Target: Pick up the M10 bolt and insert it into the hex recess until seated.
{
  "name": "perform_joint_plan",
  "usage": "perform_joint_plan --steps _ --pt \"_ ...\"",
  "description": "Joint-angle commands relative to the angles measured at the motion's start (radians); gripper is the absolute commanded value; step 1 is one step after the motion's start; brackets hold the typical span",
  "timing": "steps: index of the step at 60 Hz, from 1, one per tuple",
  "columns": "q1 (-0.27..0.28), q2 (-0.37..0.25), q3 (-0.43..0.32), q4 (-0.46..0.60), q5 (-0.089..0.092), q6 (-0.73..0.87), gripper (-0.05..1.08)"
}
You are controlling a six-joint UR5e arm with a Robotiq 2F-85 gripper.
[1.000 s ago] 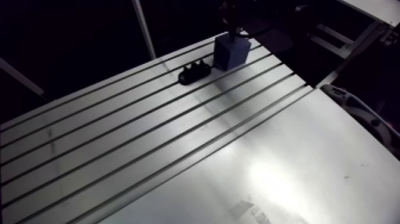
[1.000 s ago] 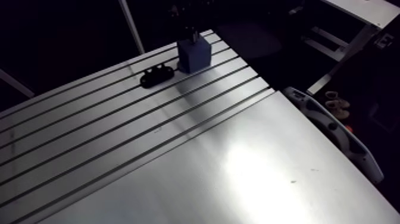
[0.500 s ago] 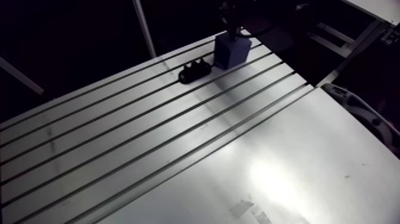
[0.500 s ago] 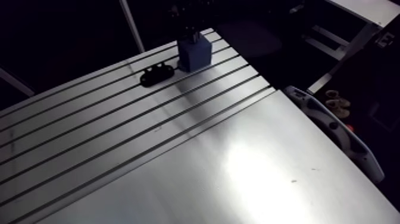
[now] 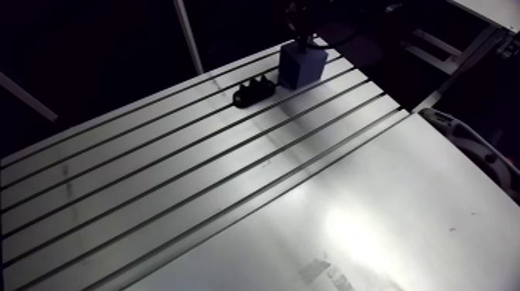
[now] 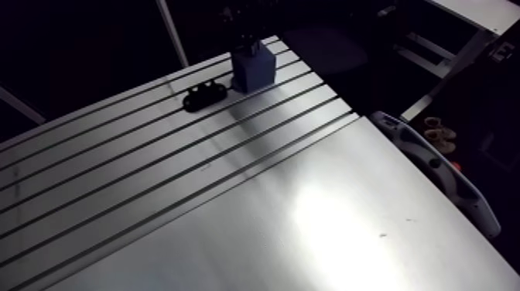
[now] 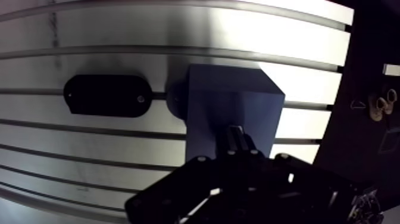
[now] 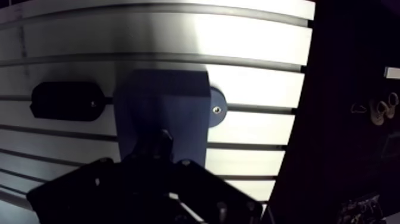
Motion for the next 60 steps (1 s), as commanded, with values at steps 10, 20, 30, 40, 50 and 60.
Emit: perform_joint_plan --steps 10,20,30,40,50,60 --pt "0.000 -0.008 -0.013 0.000 -0.002 -0.004 1.07" --pt "0.000 -0.012 -0.014 0.002 -0.002 -0.004 1.07" --pt "0.000 -0.013 -0.013 0.002 -0.002 -0.006 1.07" --pt "0.000 -0.013 -0.015 0.002 -0.002 -0.006 1.07" --pt "0.000 -0.014 -0.015 0.002 -0.002 -0.006 1.07" --pt "0.001 -0.013 -0.015 0.004 -0.002 -0.006 0.54"
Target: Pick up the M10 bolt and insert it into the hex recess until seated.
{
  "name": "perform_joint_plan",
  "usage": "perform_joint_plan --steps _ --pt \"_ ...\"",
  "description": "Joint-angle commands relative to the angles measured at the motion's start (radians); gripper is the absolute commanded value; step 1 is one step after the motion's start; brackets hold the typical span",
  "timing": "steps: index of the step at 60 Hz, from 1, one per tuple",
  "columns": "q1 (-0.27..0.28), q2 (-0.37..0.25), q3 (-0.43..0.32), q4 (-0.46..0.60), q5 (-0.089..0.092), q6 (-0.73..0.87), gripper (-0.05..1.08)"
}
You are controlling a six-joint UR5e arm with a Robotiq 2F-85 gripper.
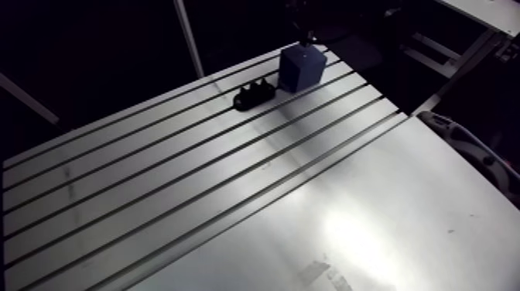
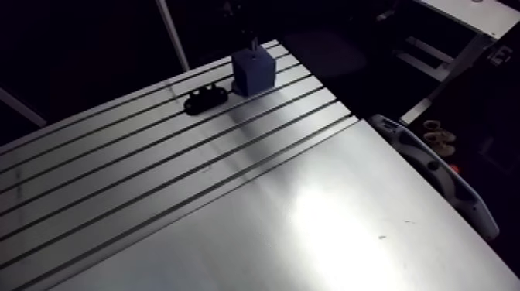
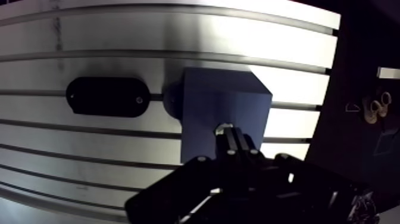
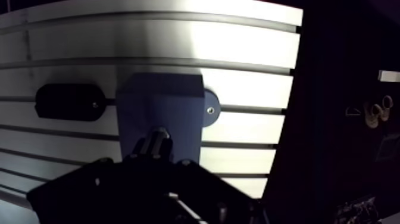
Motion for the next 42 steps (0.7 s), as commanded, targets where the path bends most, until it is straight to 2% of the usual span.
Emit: perform_joint_plan --steps 1,2,3,5,8,11,25,42 --pt "0.000 -0.001 0.000 0.003 0.001 0.000 0.19" --pt "0.000 -0.001 0.000 0.003 0.001 0.000 0.19" --pt "0.000 -0.001 0.000 0.004 0.004 -0.003 0.03" --pt "0.000 -0.002 0.001 0.002 0.003 0.000 0.01" --pt "0.000 -0.004 0.000 0.000 -0.001 0.001 0.00" --pt "0.000 -0.006 -0.003 0.001 0.004 -0.001 0.00" --pt "0.000 -0.007 -0.011 0.009 0.006 -0.002 0.00" --pt "0.000 -0.011 -0.017 0.069 0.006 0.008 0.00"
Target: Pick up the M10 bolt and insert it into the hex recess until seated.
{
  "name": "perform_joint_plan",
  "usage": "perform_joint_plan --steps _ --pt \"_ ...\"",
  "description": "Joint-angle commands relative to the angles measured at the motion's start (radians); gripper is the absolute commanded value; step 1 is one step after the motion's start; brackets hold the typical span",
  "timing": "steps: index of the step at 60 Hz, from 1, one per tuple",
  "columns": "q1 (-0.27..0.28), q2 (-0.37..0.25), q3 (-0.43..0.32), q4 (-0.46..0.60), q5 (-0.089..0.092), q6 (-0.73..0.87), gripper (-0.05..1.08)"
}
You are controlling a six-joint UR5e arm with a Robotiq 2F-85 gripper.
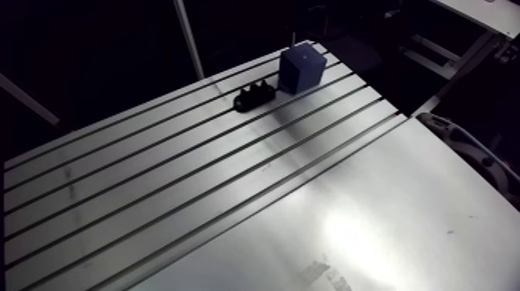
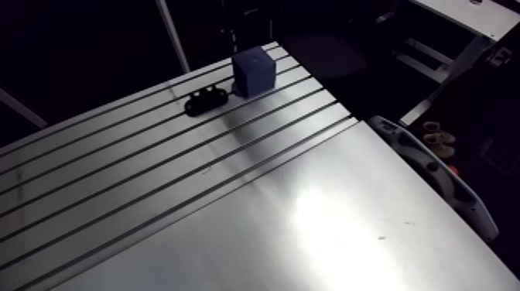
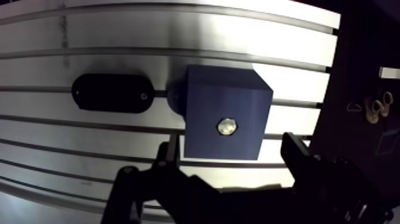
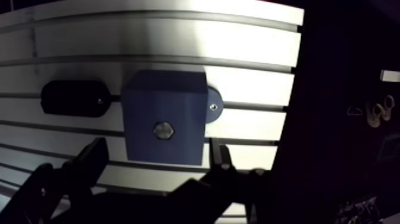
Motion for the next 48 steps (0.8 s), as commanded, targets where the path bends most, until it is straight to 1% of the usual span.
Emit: perform_joint_plan --steps 1,10,15,16,17,18,19,20,21,24,25,26,27,28,29,30,31,33,34,35,36,37,38,39,40,41,42,43,44,45,46,47,48 --pt "0.000 -0.009 -0.007 0.044 0.000 0.012 0.00" --pt "0.002 -0.039 -0.029 0.100 0.000 0.040 0.00" --pt "0.003 -0.076 -0.049 0.155 0.002 0.090 0.00" --pt "0.008 -0.089 -0.051 0.171 0.002 0.107 0.00" --pt "0.008 -0.089 -0.051 0.171 0.002 0.107 0.00" --pt "0.020 -0.105 -0.052 0.185 0.002 0.125 0.00" --pt "0.020 -0.105 -0.052 0.185 0.002 0.125 0.00" --pt "0.036 -0.120 -0.050 0.193 0.001 0.142 0.00" --pt "0.036 -0.120 -0.050 0.193 0.001 0.142 0.00" --pt "0.066 -0.146 -0.045 0.202 -0.003 0.166 0.00" --pt "0.066 -0.146 -0.045 0.202 -0.003 0.166 0.00" --pt "0.079 -0.161 -0.043 0.205 -0.001 0.177 0.00" --pt "0.079 -0.161 -0.043 0.205 -0.001 0.177 0.00" --pt "0.093 -0.174 -0.041 0.210 -0.003 0.190 0.00" --pt "0.093 -0.174 -0.041 0.210 -0.003 0.190 0.00" --pt "0.108 -0.186 -0.041 0.217 -0.003 0.205 0.00" --pt "0.108 -0.186 -0.041 0.217 -0.003 0.205 0.00" --pt "0.148 -0.201 -0.042 0.231 -0.004 0.235 0.01" --pt "0.148 -0.201 -0.042 0.231 -0.004 0.235 0.01" --pt "0.171 -0.206 -0.045 0.237 -0.003 0.247 0.01" --pt "0.171 -0.206 -0.045 0.237 -0.003 0.247 0.01" --pt "0.194 -0.209 -0.048 0.240 -0.003 0.259 0.01" --pt "0.194 -0.209 -0.048 0.240 -0.003 0.259 0.01" --pt "0.214 -0.210 -0.050 0.242 -0.004 0.274 0.01" --pt "0.214 -0.210 -0.050 0.242 -0.004 0.274 0.01" --pt "0.234 -0.211 -0.051 0.244 -0.004 0.288 0.01" --pt "0.234 -0.211 -0.051 0.244 -0.004 0.288 0.01" --pt "0.252 -0.212 -0.054 0.244 -0.004 0.303 0.01" --pt "0.252 -0.212 -0.054 0.244 -0.004 0.303 0.01" --pt "0.270 -0.217 -0.056 0.247 -0.006 0.320 0.01" --pt "0.270 -0.217 -0.056 0.247 -0.006 0.320 0.01" --pt "0.288 -0.222 -0.057 0.247 -0.011 0.338 0.01" --pt "0.288 -0.222 -0.057 0.247 -0.011 0.338 0.01"
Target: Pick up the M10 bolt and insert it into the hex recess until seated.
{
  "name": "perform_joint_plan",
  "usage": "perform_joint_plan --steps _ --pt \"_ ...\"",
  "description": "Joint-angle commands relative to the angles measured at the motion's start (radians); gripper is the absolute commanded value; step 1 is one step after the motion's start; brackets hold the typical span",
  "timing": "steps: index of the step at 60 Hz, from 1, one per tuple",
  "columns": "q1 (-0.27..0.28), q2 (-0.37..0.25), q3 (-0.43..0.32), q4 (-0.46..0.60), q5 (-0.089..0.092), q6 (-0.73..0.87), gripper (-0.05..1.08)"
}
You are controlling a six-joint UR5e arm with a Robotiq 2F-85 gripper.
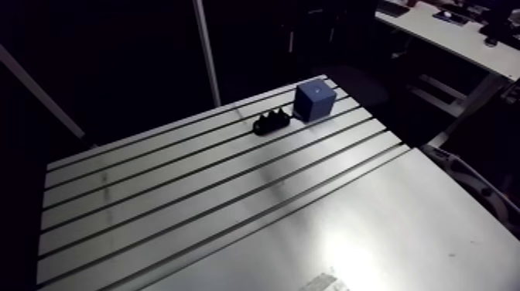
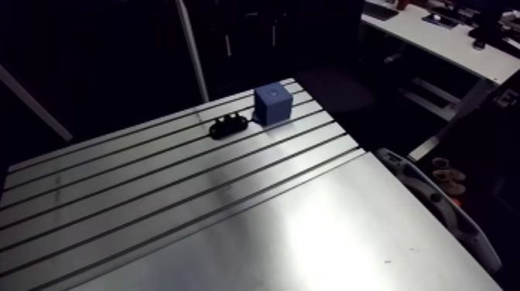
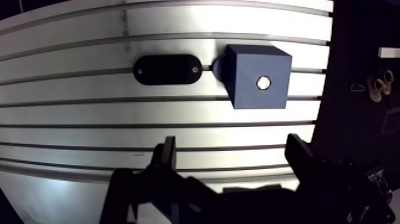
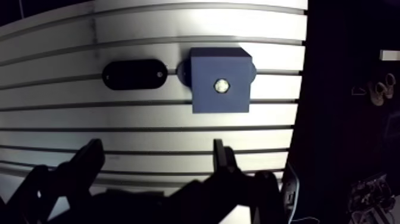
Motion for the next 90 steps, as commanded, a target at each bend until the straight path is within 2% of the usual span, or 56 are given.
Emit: perform_joint_plan --steps 1,6,8,10,36,38,40,44,52,68,74,75,79,90 --pt "0.225 -0.091 -0.015 0.061 -0.014 0.196 0.01" --pt "0.262 -0.096 -0.013 0.061 -0.021 0.224 0.01" --pt "0.292 -0.109 -0.008 0.061 -0.024 0.245 0.00" --pt "0.299 -0.122 -0.005 0.061 -0.022 0.251 0.01" --pt "0.326 -0.268 0.024 0.114 -0.003 0.252 0.01" --pt "0.328 -0.276 0.026 0.117 0.001 0.252 0.01" --pt "0.329 -0.289 0.036 0.119 0.014 0.252 0.01" --pt "0.329 -0.297 0.052 0.117 0.026 0.252 0.01" --pt "0.331 -0.306 0.064 0.114 0.034 0.252 0.01" --pt "0.331 -0.328 0.052 0.113 0.035 0.268 0.01" --pt "0.331 -0.340 0.059 0.114 0.051 0.282 0.01" --pt "0.330 -0.343 0.064 0.113 0.059 0.285 0.01" --pt "0.329 -0.348 0.071 0.113 0.065 0.286 0.01" --pt "0.329 -0.354 0.107 0.113 0.066 0.301 0.01"
